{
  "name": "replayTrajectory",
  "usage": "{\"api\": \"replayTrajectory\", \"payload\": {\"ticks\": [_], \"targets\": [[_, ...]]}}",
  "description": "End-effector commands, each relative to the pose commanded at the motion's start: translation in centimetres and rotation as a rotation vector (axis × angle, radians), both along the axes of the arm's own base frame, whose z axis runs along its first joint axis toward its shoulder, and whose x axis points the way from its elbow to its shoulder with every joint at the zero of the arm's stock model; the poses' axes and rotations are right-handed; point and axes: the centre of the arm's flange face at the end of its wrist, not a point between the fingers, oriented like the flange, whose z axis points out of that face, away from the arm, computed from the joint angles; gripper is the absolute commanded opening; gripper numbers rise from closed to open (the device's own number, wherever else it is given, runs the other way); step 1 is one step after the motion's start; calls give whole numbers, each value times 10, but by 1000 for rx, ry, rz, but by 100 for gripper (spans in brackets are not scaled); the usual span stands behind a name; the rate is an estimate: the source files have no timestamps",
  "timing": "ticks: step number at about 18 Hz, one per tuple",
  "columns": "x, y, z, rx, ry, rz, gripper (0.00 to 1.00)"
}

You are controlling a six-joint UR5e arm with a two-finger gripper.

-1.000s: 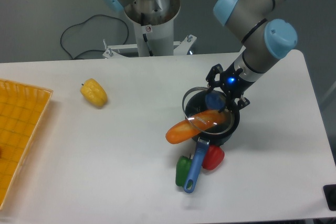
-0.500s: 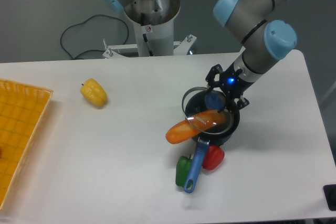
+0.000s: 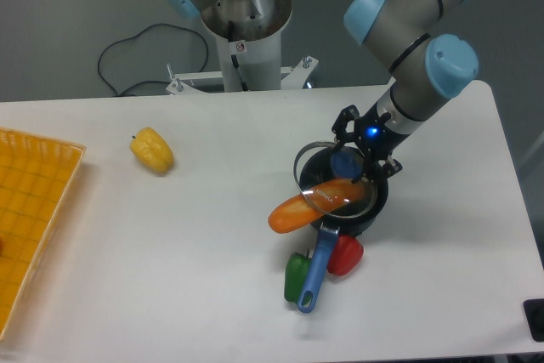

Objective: Close the pot lid
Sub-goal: 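Press the lid down onto the pot over the orange bread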

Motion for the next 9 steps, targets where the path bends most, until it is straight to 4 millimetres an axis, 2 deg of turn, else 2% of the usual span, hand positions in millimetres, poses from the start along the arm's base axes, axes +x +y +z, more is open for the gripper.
{"api": "replayTrajectory", "payload": {"ticks": [7,9], "targets": [[0,-1,-1,-9,2,-2,65],[-1,-1,1,-6,9,-2,85]]}}
